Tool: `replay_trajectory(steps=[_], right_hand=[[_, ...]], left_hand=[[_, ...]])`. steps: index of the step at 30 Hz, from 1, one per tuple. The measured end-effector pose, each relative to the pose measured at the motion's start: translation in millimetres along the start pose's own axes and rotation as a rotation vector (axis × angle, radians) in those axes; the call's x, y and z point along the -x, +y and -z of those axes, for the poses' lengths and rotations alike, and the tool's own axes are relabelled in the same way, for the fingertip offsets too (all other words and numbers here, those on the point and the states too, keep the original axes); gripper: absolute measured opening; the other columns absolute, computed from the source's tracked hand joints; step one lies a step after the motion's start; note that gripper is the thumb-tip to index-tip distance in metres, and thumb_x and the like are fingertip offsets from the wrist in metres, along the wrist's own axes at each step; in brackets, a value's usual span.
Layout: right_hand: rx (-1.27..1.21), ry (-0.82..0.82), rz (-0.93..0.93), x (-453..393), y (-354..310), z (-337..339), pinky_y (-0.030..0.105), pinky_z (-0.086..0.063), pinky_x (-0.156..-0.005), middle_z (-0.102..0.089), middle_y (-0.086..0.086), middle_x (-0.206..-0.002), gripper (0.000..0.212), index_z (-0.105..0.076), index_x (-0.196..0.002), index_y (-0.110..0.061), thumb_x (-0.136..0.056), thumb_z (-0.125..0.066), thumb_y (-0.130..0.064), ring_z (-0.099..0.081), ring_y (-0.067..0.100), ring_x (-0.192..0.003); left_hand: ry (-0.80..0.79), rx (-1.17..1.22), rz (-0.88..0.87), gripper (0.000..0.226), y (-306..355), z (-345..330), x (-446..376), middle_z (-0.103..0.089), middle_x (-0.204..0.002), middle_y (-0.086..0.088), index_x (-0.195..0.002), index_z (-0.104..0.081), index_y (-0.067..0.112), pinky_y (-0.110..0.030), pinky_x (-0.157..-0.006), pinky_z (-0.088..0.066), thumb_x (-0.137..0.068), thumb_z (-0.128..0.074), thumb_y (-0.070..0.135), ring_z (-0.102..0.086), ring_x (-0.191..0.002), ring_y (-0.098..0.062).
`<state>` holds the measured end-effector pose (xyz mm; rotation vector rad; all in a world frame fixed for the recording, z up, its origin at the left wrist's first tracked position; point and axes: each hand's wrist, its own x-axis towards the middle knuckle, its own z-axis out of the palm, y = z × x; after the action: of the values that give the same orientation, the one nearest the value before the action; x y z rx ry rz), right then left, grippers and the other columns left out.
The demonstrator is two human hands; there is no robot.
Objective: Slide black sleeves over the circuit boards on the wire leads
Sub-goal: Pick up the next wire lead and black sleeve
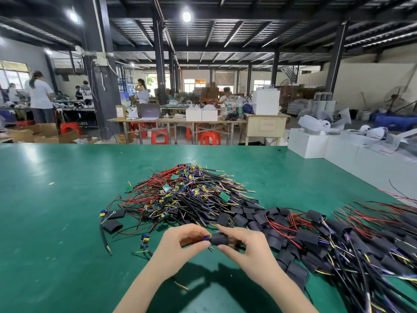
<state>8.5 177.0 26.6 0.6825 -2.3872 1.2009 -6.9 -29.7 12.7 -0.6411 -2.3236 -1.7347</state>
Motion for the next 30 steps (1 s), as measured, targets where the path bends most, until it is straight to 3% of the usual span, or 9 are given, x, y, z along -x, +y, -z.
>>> replay_trajectory(steps=[7, 11, 14, 16, 18, 20, 22, 26, 30], right_hand=[[0.016, -0.035, 0.109, 1.6, 0.7, -1.3, 0.017, -0.047, -0.091, -0.068, -0.012, -0.114, 0.044, -0.063, -0.126, -0.020, -0.083, -0.073, -0.018, -0.061, -0.003, -0.104], [0.313, 0.050, 0.076, 2.5, 1.0, -2.0, 0.034, -0.051, -0.079, -0.072, -0.003, -0.099, 0.049, -0.061, -0.127, -0.017, -0.083, -0.072, -0.034, -0.066, 0.016, -0.087], [0.601, 0.101, 0.127, 1.2, -3.1, -5.7, 0.029, -0.051, -0.060, -0.069, -0.009, -0.072, 0.036, -0.073, -0.102, -0.017, -0.073, -0.080, -0.037, -0.064, 0.016, -0.065], [0.658, 0.112, 0.130, 1.7, -4.4, -10.6, 0.025, -0.050, -0.058, -0.067, -0.010, -0.068, 0.033, -0.074, -0.096, -0.019, -0.069, -0.083, -0.036, -0.063, 0.014, -0.061], [0.663, 0.049, 0.112, 3.0, -5.1, -13.6, 0.027, -0.049, -0.065, -0.067, -0.009, -0.076, 0.026, -0.070, -0.100, -0.020, -0.079, -0.074, -0.035, -0.064, 0.015, -0.071], [0.611, -0.036, 0.054, 3.7, -3.4, -15.5, 0.031, -0.039, -0.082, -0.065, -0.008, -0.097, 0.025, -0.059, -0.113, -0.023, -0.096, -0.046, -0.038, -0.059, 0.017, -0.094], [0.568, -0.071, 0.034, 4.7, 0.6, -16.2, 0.031, -0.031, -0.086, -0.060, -0.006, -0.108, 0.032, -0.050, -0.120, -0.025, -0.101, -0.030, -0.040, -0.051, 0.018, -0.106], [0.455, -0.011, 0.045, 1.1, -2.0, -11.6, 0.033, -0.031, -0.078, -0.063, 0.000, -0.095, 0.029, -0.057, -0.103, -0.018, -0.104, -0.031, -0.031, -0.055, 0.024, -0.095], [0.381, 0.022, 0.048, 1.3, 1.5, -11.8, 0.031, -0.034, -0.085, -0.065, -0.001, -0.103, 0.036, -0.052, -0.132, -0.019, -0.104, -0.032, -0.027, -0.056, 0.021, -0.099]], left_hand=[[-0.018, 0.043, 0.033, 0.018, 0.5, 0.4, 0.6, -0.076, -0.092, -0.003, -0.094, -0.074, 0.013, -0.021, -0.083, -0.054, -0.080, -0.076, 0.001, -0.072, -0.088, -0.016], [0.064, 0.072, 0.019, 0.017, 1.0, -1.5, -0.8, -0.075, -0.088, -0.007, -0.089, -0.074, 0.010, -0.020, -0.079, -0.054, -0.078, -0.075, -0.003, -0.071, -0.080, -0.014], [0.126, 0.105, 0.023, 0.017, 1.0, -5.4, -1.1, -0.075, -0.085, -0.006, -0.087, -0.074, 0.008, -0.018, -0.075, -0.053, -0.077, -0.076, -0.005, -0.071, -0.076, -0.013], [0.134, 0.108, 0.025, 0.019, 1.1, -7.2, -0.6, -0.076, -0.084, -0.005, -0.086, -0.075, 0.010, -0.017, -0.075, -0.053, -0.075, -0.076, -0.007, -0.071, -0.076, -0.013], [0.124, 0.111, 0.027, 0.022, 0.9, -7.0, -0.1, -0.076, -0.085, -0.005, -0.086, -0.075, 0.011, -0.017, -0.076, -0.054, -0.075, -0.076, -0.008, -0.072, -0.078, -0.015], [0.124, 0.114, 0.028, 0.024, 0.6, -6.2, 0.4, -0.076, -0.086, -0.005, -0.086, -0.075, 0.012, -0.018, -0.077, -0.054, -0.074, -0.077, -0.008, -0.073, -0.080, -0.017], [0.145, 0.113, 0.025, 0.025, 1.5, -5.7, 0.4, -0.076, -0.086, -0.005, -0.087, -0.075, 0.013, -0.017, -0.077, -0.054, -0.071, -0.079, -0.007, -0.073, -0.081, -0.017], [0.138, 0.116, 0.055, 0.031, 5.8, -1.7, -0.5, -0.076, -0.089, -0.003, -0.098, -0.072, 0.014, -0.017, -0.078, -0.054, -0.073, -0.081, -0.001, -0.073, -0.084, -0.016], [0.110, 0.119, 0.056, 0.021, 7.4, -0.2, 0.2, -0.076, -0.091, -0.005, -0.092, -0.074, 0.010, -0.022, -0.080, -0.055, -0.075, -0.078, -0.003, -0.073, -0.086, -0.020]])
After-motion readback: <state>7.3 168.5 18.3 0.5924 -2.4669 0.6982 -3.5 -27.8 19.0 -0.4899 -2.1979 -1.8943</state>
